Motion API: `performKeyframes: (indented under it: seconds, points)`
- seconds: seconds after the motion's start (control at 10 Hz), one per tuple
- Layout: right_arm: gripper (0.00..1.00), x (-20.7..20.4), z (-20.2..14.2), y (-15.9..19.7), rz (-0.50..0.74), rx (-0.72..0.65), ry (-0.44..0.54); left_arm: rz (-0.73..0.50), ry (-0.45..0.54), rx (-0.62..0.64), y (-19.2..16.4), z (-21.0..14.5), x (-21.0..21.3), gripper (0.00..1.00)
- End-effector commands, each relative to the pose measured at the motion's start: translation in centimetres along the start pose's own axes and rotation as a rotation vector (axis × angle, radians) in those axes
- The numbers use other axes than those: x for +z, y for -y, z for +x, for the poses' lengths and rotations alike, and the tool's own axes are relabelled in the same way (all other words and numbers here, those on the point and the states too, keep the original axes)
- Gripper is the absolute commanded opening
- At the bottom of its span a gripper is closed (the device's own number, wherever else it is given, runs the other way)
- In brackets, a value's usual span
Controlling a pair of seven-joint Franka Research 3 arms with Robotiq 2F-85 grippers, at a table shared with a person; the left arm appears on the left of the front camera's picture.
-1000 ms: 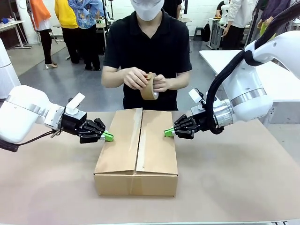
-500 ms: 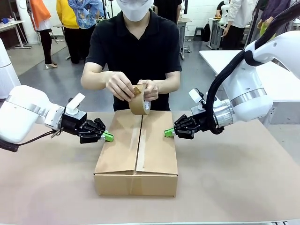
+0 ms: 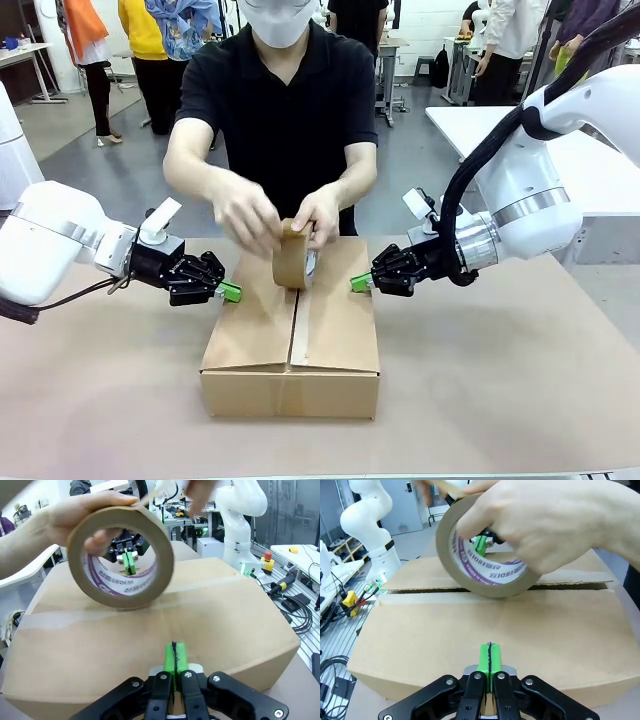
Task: Wrap the clocks to prevent damage.
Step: After the human seals the box with tape, release both hands from the side flaps of the Package Box.
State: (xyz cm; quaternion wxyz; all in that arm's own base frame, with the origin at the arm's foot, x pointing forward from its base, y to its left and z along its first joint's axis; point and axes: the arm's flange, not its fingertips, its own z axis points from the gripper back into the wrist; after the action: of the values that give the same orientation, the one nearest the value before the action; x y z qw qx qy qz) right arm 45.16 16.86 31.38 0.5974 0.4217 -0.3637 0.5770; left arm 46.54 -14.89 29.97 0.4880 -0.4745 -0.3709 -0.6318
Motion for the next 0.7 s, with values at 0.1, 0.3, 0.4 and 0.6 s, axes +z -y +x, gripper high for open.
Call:
performKeyframes:
  seconds: [0.1, 0.3, 0.4, 0.6]
  points:
    - [0.01, -0.38, -0.35, -0.04, -0.007, -0.013, 0.002, -0.007, -0.009, -0.003, 0.11, -0.12, -0.21, 0.00]
    - [0.01, -0.38, -0.35, -0.04, -0.007, -0.013, 0.002, -0.007, -0.009, -0.003, 0.11, -0.12, -0.21, 0.00]
    - [0.01, -0.38, -0.35, -0.04, -0.007, -0.013, 0.002, -0.007, -0.009, -0.003, 0.11, -0.12, -0.21, 0.00]
    - [0.01, -0.38, -0.35, -0.04, -0.007, -0.013, 0.002, -0.007, -0.009, -0.003, 0.11, -0.12, -0.21, 0.00]
